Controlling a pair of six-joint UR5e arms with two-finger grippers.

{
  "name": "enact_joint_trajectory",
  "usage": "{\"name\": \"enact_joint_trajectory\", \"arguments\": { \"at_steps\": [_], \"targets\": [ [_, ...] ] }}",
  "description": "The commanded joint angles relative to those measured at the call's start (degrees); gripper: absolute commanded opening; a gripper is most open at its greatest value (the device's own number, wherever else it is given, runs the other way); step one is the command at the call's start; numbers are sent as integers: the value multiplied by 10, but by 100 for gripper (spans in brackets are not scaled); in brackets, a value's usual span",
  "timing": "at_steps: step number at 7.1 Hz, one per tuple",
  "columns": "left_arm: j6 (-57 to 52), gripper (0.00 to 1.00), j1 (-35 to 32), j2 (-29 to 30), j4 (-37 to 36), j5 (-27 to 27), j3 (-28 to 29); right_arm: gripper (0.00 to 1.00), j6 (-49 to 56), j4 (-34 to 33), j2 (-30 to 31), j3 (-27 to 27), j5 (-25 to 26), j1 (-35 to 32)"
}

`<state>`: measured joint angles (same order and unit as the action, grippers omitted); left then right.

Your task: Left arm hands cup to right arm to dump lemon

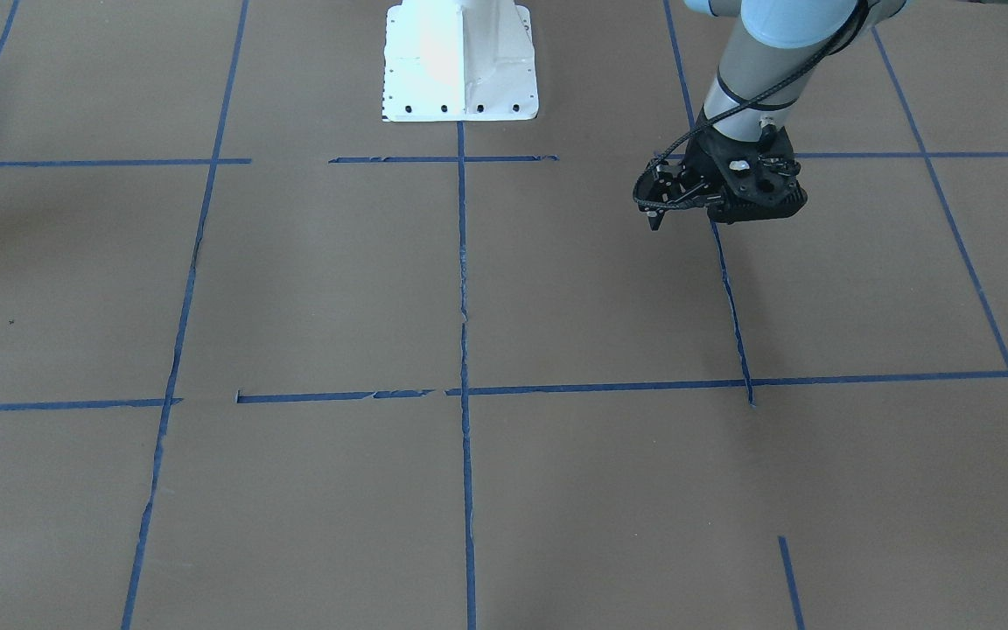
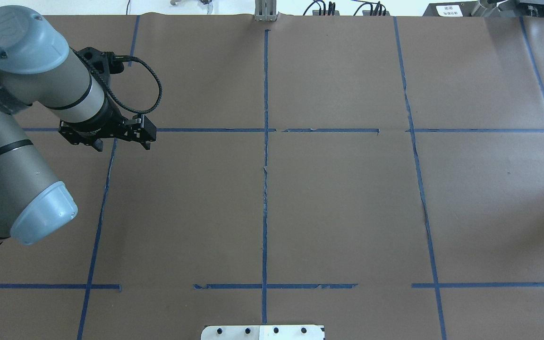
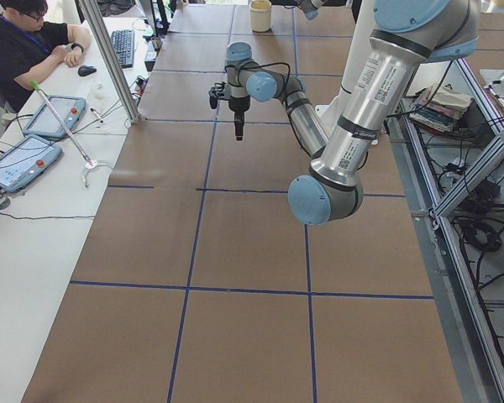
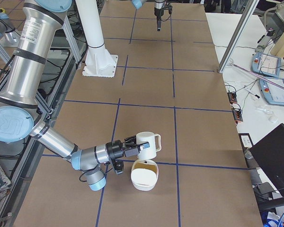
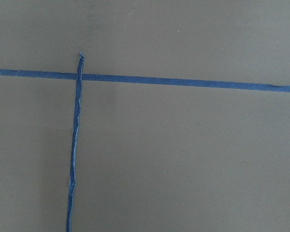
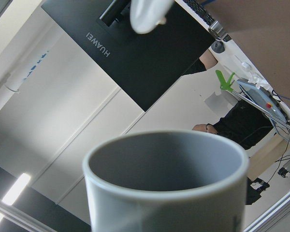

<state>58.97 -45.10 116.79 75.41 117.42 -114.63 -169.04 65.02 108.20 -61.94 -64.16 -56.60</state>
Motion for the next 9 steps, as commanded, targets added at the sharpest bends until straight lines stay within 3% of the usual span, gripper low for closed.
{"name": "enact_joint_trajectory", "arguments": {
  "at_steps": [1,3,7,9],
  "targets": [
    [0,100,0,-1,0,0,-2,13,123,-1,1,6,-1,-1],
    [1,100,0,-1,0,0,-3,12,212,-4,10,7,-5,-3],
    [2,100,0,-1,0,0,-4,10,518,-22,25,7,-44,-3],
    [1,100,0,-1,0,0,-4,2,712,-51,28,2,-66,-3]
  ]
}}
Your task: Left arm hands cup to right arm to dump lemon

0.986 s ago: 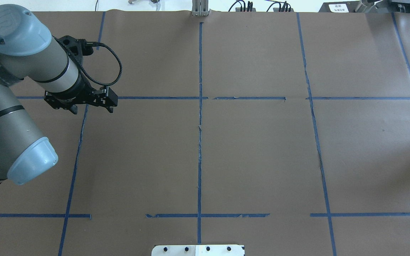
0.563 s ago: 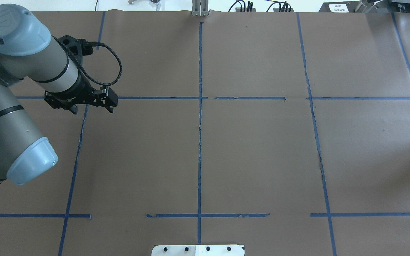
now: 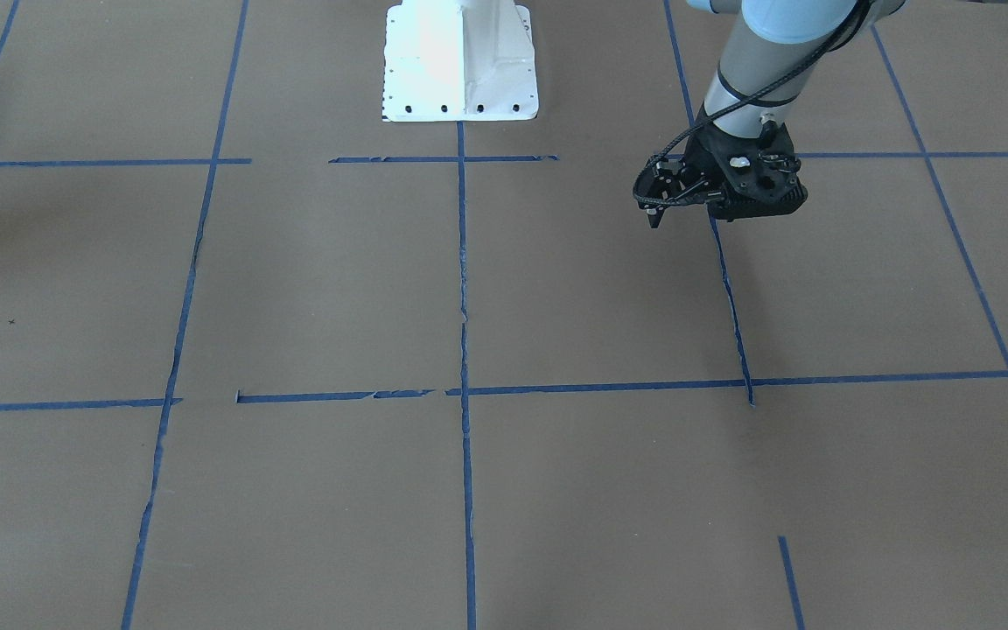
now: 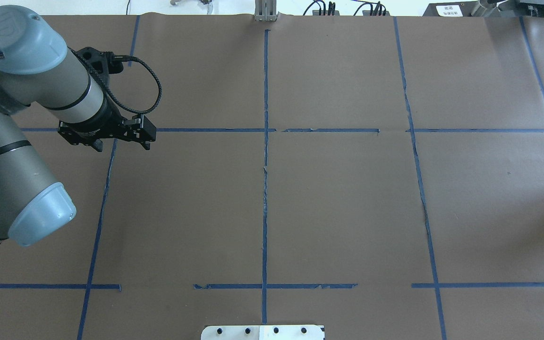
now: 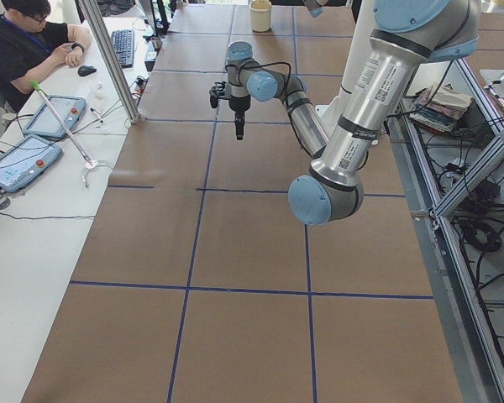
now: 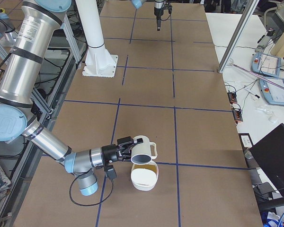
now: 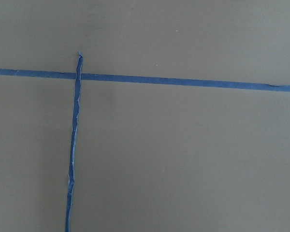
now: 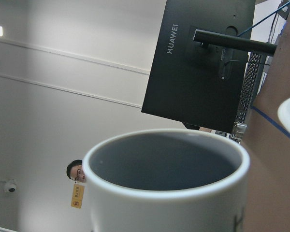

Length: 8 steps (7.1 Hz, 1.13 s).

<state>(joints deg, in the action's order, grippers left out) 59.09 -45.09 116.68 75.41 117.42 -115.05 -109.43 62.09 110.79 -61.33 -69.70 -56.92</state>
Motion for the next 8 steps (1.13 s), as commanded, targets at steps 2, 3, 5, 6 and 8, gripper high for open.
{"name": "enact_joint_trajectory", "arguments": {
  "at_steps": [2,3,5,6,8],
  "targets": [
    [-2,100,2,2,2,-2,-2,0,281,-74,1,-17,-37,1],
    [-1,100,4,12,5,-38,-4,0,362,-124,2,-50,-47,-1],
    [8,100,6,45,5,-54,-7,0,501,-201,1,-112,-88,-6],
    [13,100,6,48,6,-54,-11,0,546,-227,1,-143,-115,-6],
    [14,100,4,57,15,-54,-24,2,551,-379,0,-289,-162,-6]
  ]
}}
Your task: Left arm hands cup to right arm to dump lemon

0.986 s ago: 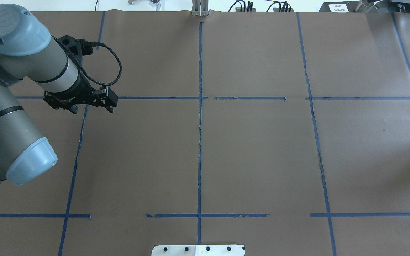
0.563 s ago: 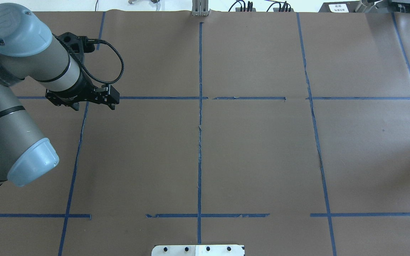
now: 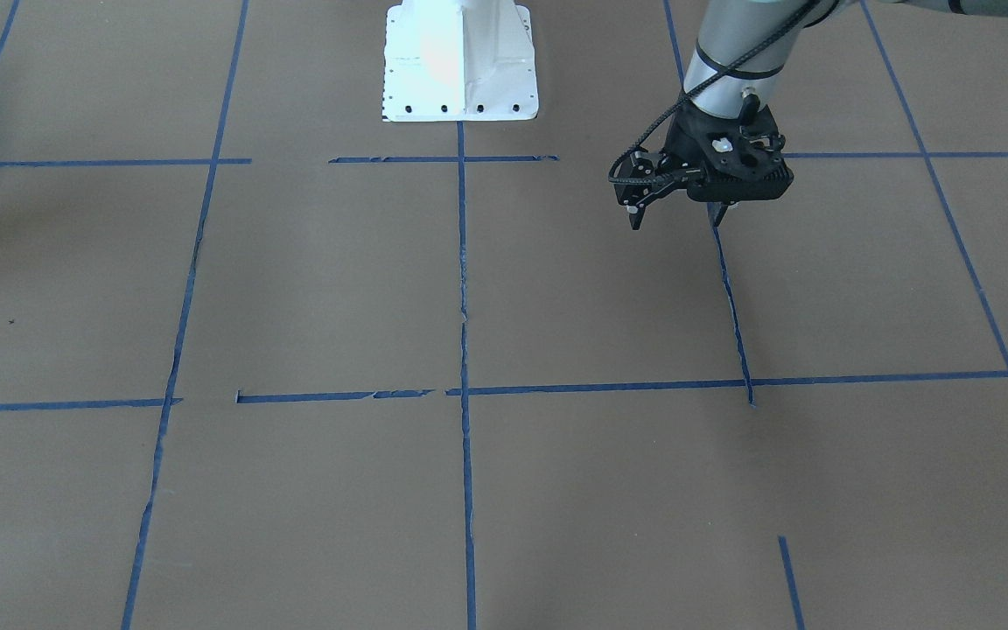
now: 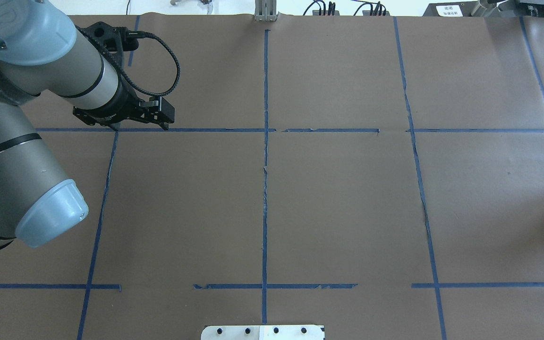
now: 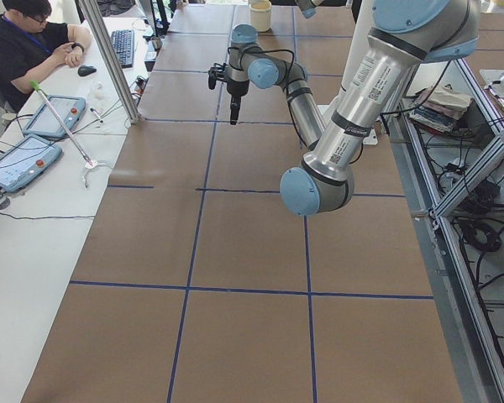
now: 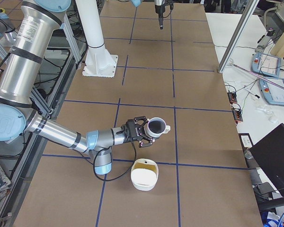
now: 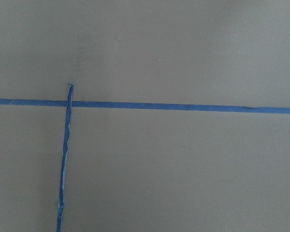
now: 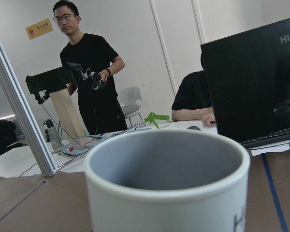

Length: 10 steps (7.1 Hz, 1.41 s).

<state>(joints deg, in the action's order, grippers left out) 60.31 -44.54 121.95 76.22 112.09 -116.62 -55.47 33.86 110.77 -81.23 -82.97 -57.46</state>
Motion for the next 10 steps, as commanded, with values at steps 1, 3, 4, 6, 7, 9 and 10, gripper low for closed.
{"name": "enact_joint_trajectory", "arguments": {
  "at_steps": [1,3,4,6,7,9,10],
  "targets": [
    [2,100,-4,2,15,0,-9,1,25,-192,-12,-165,-37,4],
    [33,100,1,4,43,0,-10,2,118,-319,-96,-194,-32,27],
    [37,100,15,-4,113,1,9,1,139,-364,-147,-192,-30,46],
    [41,100,27,-1,157,0,31,2,256,-414,-277,-148,9,107],
    [48,100,24,2,139,1,36,2,260,-416,-326,-98,87,170],
    [76,100,19,19,108,6,38,1,283,-489,-423,-61,252,267],
    [128,100,20,42,75,6,38,2,306,-556,-468,-60,287,288]
  ]
}}
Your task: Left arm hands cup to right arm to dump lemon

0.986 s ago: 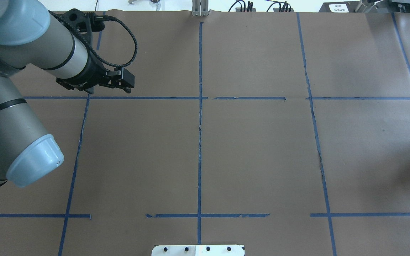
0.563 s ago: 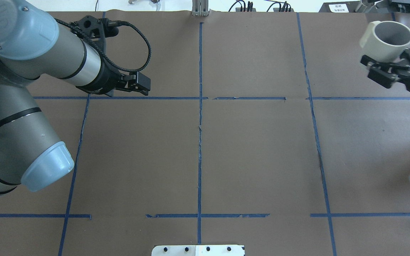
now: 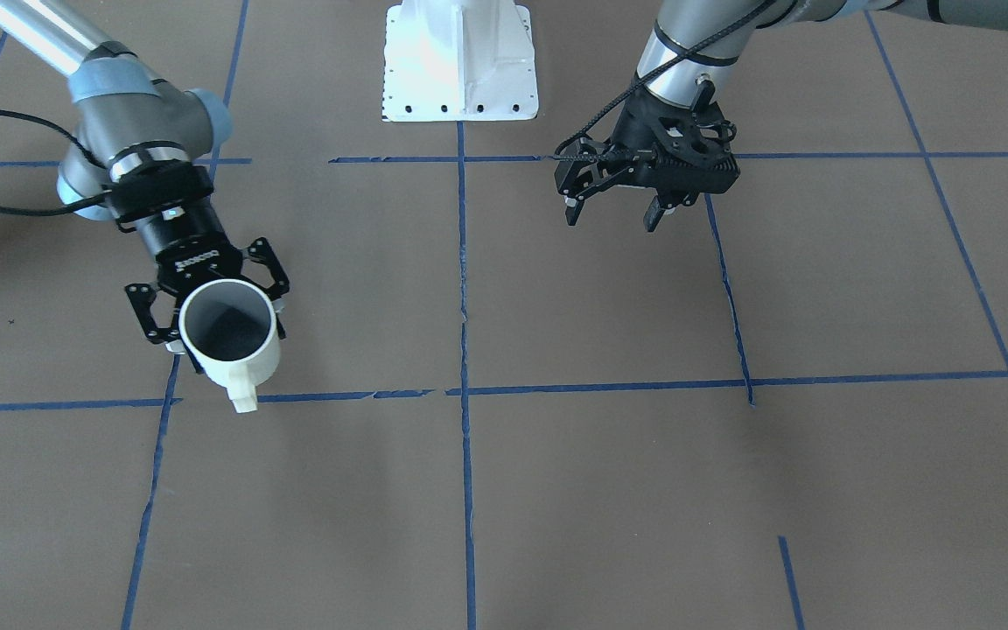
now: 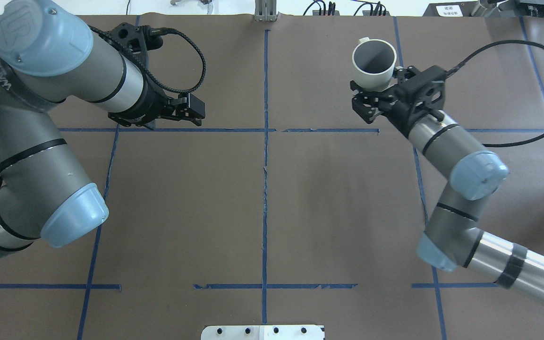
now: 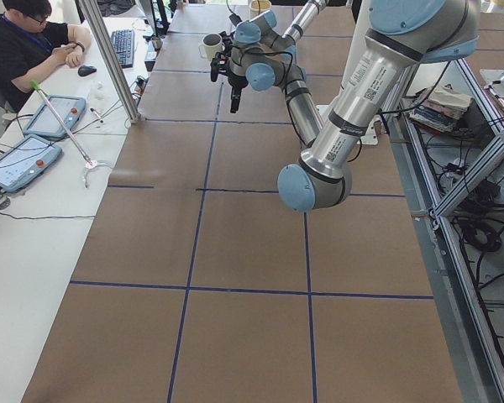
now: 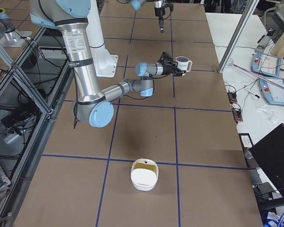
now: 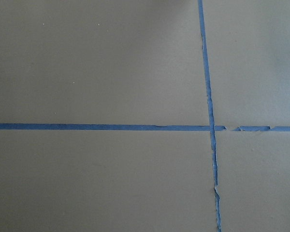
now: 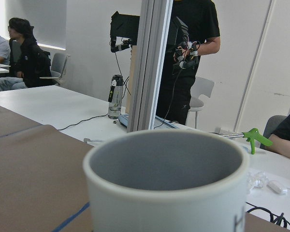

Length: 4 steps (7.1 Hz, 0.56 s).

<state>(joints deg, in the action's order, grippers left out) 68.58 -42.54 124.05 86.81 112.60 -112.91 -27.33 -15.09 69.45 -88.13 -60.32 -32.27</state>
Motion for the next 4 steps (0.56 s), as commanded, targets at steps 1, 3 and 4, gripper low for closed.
{"name": "enact_joint_trajectory", "arguments": {
  "at_steps": [1,3,4],
  "targets": [
    [89,96,-1,36,-42,2,2,4,23,-104,-75,9,87,52],
    [203,71,1,80,-42,9,31,18,25,-130,-121,31,153,97],
    [218,71,1,92,-42,30,34,25,21,-153,-146,39,169,112]
  ]
}}
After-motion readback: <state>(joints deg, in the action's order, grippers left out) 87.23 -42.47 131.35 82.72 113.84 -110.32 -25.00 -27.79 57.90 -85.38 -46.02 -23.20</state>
